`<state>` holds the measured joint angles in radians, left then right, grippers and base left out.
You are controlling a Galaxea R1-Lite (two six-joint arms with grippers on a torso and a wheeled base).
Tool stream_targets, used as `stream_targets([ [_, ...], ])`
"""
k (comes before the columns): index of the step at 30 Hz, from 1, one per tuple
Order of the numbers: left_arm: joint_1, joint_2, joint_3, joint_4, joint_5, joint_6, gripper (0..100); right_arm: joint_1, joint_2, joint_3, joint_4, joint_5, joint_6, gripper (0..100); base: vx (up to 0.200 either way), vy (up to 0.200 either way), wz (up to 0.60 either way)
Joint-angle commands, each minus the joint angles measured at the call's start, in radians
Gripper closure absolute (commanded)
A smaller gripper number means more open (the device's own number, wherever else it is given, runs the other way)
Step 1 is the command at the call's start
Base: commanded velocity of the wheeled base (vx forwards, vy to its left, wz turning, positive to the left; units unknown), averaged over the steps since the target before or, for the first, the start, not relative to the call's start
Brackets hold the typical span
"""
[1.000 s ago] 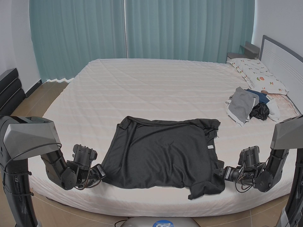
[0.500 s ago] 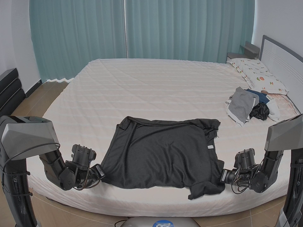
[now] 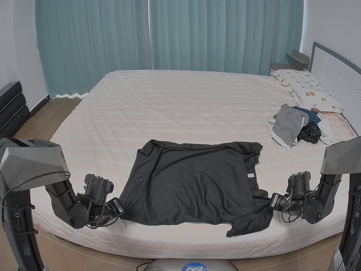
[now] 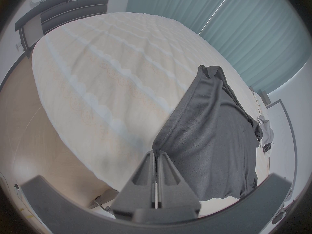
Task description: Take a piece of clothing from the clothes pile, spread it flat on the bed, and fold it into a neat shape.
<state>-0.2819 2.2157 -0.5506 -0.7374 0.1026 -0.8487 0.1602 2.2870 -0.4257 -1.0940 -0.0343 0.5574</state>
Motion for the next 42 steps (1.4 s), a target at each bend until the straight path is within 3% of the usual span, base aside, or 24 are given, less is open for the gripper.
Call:
stream_targets([
  [1, 0.000, -0.016, 0.009, 0.001, 0.000, 0.002, 100, -0.033, -0.017, -0.011, -0.006, 0.001, -0.002, 100, 0.000, 0.000, 0.00],
  [11, 0.000, -0.048, 0.047, 0.003, 0.000, 0.036, 100, -0.103, -0.055, -0.016, -0.007, 0.001, -0.013, 100, 0.000, 0.000, 0.00],
  [15, -0.013, -0.088, 0.089, 0.062, 0.006, 0.100, 100, -0.146, -0.101, -0.019, -0.006, 0.001, -0.024, 100, 0.000, 0.000, 0.00],
  [19, -0.014, -0.120, 0.080, 0.139, 0.008, 0.106, 100, -0.168, -0.092, -0.019, -0.004, 0.007, -0.033, 100, 0.000, 0.000, 0.00],
  [27, -0.014, -0.156, 0.078, 0.268, 0.008, 0.143, 100, -0.165, -0.199, 0.042, 0.013, 0.013, -0.099, 100, 0.000, 0.000, 0.00],
  [30, -0.014, -0.153, 0.083, 0.273, 0.008, 0.158, 100, -0.169, -0.233, 0.090, 0.019, 0.013, -0.194, 100, 0.000, 0.000, 0.00],
  [33, -0.010, -0.169, 0.084, 0.273, 0.008, 0.166, 100, -0.172, -0.268, 0.111, 0.022, 0.014, -0.226, 100, 0.000, 0.000, 0.00],
  [38, -0.002, -0.238, 0.086, 0.299, 0.008, 0.177, 100, -0.174, -0.383, 0.113, 0.121, 0.017, -0.229, 100, 0.000, 0.000, 0.00],
  [42, 0.000, -0.288, 0.075, 0.391, 0.008, 0.191, 100, -0.171, -0.521, 0.111, 0.319, 0.082, -0.274, 100, 0.000, 0.000, 0.00],
])
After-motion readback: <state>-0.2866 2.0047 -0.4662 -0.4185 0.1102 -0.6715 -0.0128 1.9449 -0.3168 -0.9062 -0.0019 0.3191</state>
